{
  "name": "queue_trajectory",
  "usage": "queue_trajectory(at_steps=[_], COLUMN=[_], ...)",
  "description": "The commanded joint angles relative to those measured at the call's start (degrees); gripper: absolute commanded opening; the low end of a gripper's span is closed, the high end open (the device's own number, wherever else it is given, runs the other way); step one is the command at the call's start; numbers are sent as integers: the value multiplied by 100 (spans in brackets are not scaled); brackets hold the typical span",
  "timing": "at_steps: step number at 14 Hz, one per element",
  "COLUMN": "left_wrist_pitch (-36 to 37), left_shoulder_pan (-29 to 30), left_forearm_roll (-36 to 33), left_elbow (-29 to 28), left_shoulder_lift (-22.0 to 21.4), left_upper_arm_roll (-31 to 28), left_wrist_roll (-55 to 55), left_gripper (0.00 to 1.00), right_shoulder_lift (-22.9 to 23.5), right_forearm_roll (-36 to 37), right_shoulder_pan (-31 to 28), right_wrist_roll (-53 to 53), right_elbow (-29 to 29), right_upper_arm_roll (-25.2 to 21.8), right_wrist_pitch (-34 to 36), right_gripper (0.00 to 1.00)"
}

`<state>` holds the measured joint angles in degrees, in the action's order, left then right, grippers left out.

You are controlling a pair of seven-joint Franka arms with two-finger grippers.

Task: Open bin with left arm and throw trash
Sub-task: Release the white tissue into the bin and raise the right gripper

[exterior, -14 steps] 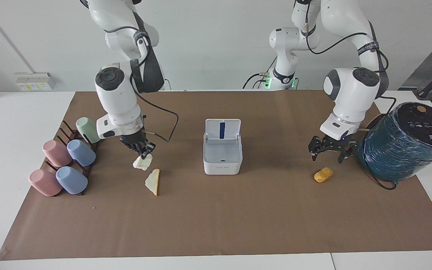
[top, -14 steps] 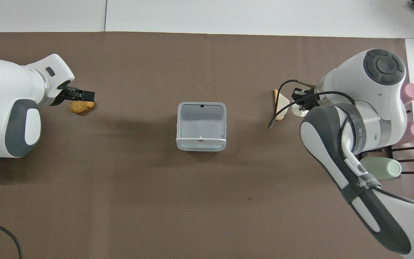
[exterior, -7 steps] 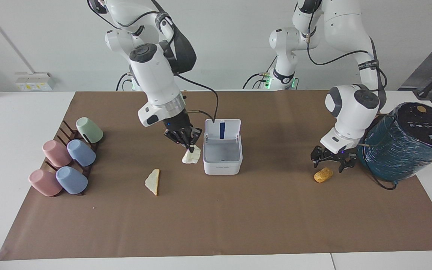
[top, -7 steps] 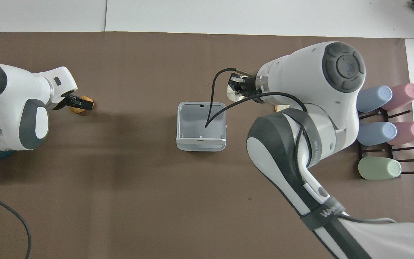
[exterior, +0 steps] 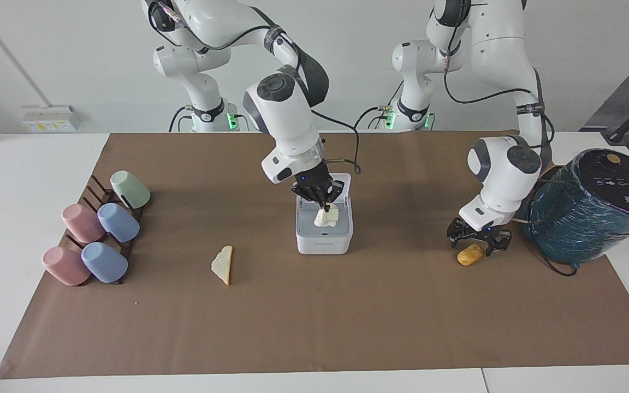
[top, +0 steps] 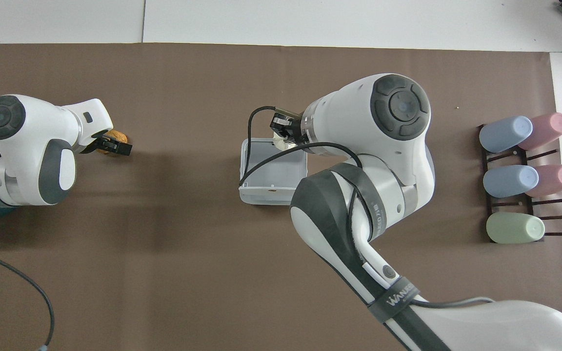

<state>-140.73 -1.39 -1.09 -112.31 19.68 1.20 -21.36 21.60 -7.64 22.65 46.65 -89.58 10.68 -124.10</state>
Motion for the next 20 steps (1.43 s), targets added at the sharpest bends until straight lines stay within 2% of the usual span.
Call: queue_trajectory(at_steps=[1,2,3,4,5,6,8,11,14,16,18,20], left_wrist_pitch=[-183,-183,-183,-157,-148,-122,-87,246,939,1484,2029,2452], left_shoulder_pan=[104,104,104,104,113,130,122,131,52,-18,-106,-334], left_forearm_roll=[-14,-14,-14,-14,-14,-14,-14,-6,12,38,178,258], left_elbow=[-116,-116,-116,-107,-107,-72,-46,59,322,621,999,1368], left_shoulder_lift=[-26,-26,-26,-26,-26,-26,-26,-183,-499,-605,-649,-667], left_upper_arm_roll=[65,65,65,56,65,65,65,65,100,161,205,267], left_wrist_roll=[-140,-140,-140,-123,-131,-131,-131,-105,-61,-35,-17,27], left_gripper=[100,100,77,45,20,3,0,0,0,0,0,0], right_shoulder_lift=[38,46,64,73,64,55,55,-6,-147,-182,-234,-279], right_forearm_roll=[-89,-89,-98,-115,-115,-115,-115,-89,16,331,674,851], right_shoulder_pan=[-7,-7,-7,-7,-7,-7,-7,-94,-401,-717,-1016,-1394], right_wrist_roll=[46,46,46,46,46,46,46,46,-24,-330,-1067,-2408], right_elbow=[-147,-174,-183,-183,-244,-279,-253,-148,211,283,126,-182], right_upper_arm_roll=[5,5,5,5,5,5,5,5,-57,-48,-57,-57], right_wrist_pitch=[70,70,53,44,35,9,9,70,350,492,492,379], right_gripper=[0,0,13,37,49,62,87,100,100,100,100,100])
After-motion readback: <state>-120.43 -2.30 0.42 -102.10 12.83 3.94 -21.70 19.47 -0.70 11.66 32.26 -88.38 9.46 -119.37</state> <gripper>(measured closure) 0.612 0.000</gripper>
